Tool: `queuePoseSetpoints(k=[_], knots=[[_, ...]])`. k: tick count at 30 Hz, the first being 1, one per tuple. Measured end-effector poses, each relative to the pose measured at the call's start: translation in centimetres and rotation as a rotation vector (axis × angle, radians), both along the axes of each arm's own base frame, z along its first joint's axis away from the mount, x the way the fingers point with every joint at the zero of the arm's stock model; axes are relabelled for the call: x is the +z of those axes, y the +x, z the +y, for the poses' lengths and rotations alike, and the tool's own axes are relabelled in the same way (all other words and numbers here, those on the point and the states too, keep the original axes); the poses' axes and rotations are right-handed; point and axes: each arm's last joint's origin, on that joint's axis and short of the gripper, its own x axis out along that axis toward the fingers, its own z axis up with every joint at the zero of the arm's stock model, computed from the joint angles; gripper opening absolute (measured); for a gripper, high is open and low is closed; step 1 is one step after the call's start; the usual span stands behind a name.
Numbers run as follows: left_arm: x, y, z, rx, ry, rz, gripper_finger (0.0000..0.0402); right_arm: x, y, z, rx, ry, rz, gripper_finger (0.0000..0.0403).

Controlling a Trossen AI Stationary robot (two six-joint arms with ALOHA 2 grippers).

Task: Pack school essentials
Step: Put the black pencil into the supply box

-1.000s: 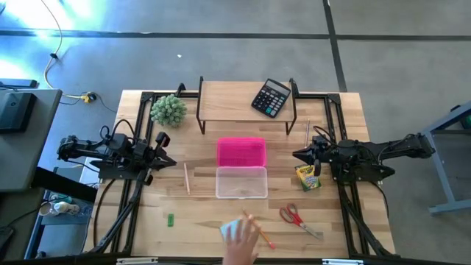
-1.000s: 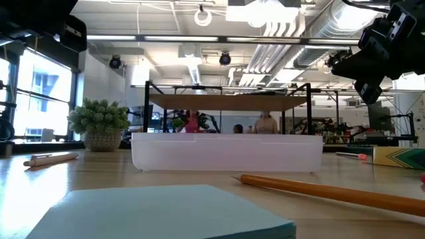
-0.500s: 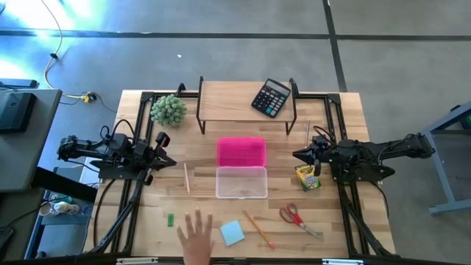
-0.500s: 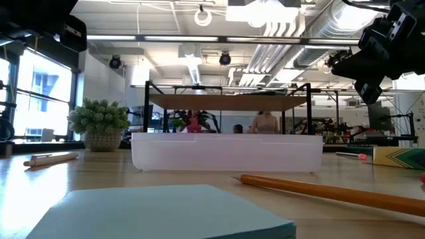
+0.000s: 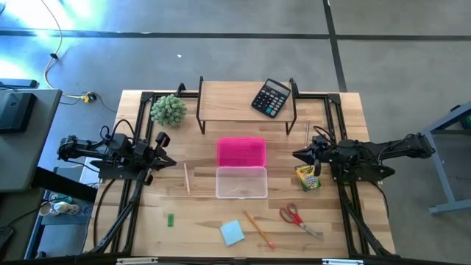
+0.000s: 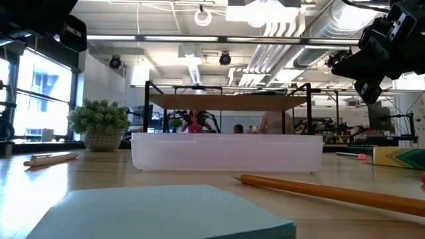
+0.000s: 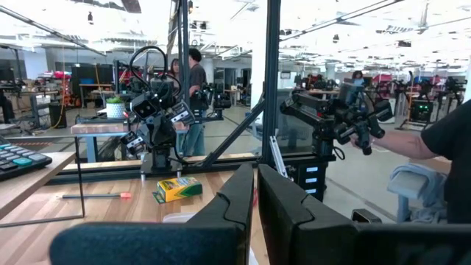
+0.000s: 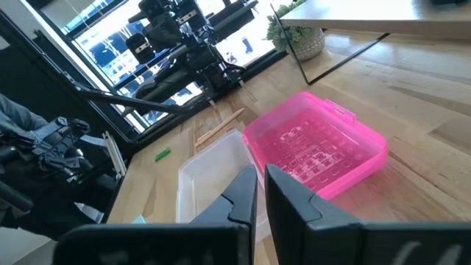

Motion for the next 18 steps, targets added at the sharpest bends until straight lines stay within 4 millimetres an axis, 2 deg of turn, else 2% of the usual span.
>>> queuePoseSetpoints(k=[10,18], knots=[[0.0,0.0,0.0,0.0,0.0,0.0,0.0012,0.5,0.1,0.0,-0.001,0.018,-0.052,0.0032],[0.0,0.0,0.0,0.0,0.0,0.0,0.0012,1.5,0.0,-0.1,-0.036,0.022,-0.106,0.0123]])
